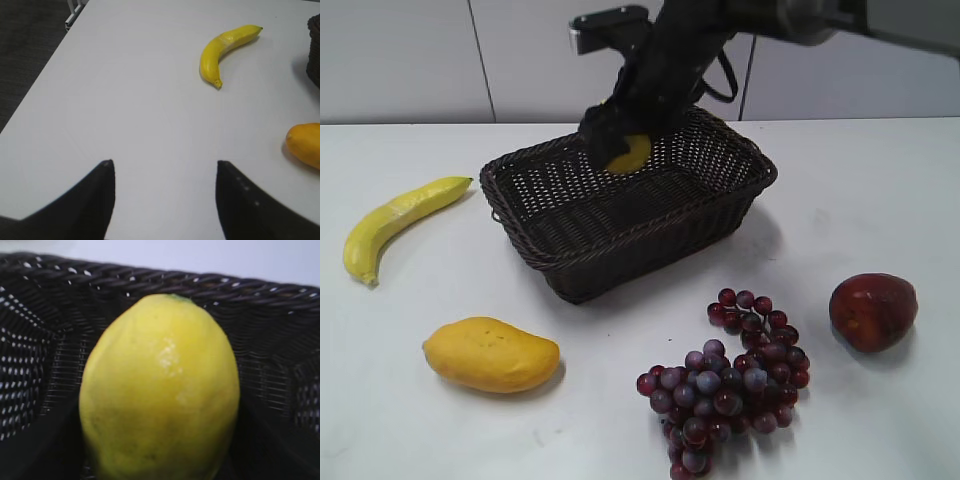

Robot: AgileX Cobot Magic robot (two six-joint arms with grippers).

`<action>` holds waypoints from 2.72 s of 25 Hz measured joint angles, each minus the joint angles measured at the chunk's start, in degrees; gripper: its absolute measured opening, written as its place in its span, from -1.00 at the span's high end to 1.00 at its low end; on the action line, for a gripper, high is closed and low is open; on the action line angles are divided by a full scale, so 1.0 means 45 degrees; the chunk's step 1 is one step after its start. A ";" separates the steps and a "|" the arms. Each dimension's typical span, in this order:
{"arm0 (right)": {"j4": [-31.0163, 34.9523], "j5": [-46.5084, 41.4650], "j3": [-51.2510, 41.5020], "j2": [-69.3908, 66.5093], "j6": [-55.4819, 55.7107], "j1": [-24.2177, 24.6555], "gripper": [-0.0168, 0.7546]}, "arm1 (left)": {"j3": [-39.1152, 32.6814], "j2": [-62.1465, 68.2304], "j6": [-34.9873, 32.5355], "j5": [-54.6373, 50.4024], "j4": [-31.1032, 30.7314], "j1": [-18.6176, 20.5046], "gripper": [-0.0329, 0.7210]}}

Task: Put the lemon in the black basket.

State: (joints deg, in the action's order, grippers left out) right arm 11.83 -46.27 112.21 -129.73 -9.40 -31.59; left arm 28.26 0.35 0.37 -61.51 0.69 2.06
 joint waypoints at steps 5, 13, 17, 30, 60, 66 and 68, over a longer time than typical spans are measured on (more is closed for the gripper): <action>-0.0149 -0.0371 0.0000 -0.1033 -0.0019 -0.0002 -0.48 | 0.0000 0.0000 0.0000 0.0000 0.0000 0.0000 -0.34; -0.0152 -0.1934 0.0756 -0.1113 -0.0653 -0.0002 -0.70 | 0.0000 0.0000 0.0000 0.0000 0.0000 0.0000 -0.34; -0.0336 -0.3234 0.2062 -0.1113 -0.0663 -0.0002 -0.61 | 0.0000 0.0000 0.0000 0.0000 0.0000 0.0000 -0.34; -0.2278 -0.4858 0.2749 0.1562 -0.0558 0.2683 -0.58 | 0.0000 0.0000 0.0000 0.0000 0.0000 0.0000 -0.34; -0.1907 -0.3874 -1.1552 1.2885 0.0771 0.6906 -0.58 | 0.0000 0.0000 0.0000 0.0000 0.0000 0.0000 -0.34; -0.1461 -0.3003 -1.4691 1.5465 0.0783 0.6906 -0.58 | 0.0000 0.0000 0.0000 0.0000 0.0000 0.0000 -0.34; -0.1461 -0.2951 -1.5534 1.6259 0.0783 0.6906 -0.58 | 0.0000 0.0000 0.0000 0.0000 0.0000 0.0000 -0.34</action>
State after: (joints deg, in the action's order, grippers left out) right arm 5.25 -59.55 42.31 -56.56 -5.88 -0.52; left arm 28.26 0.35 0.37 -61.51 0.69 2.06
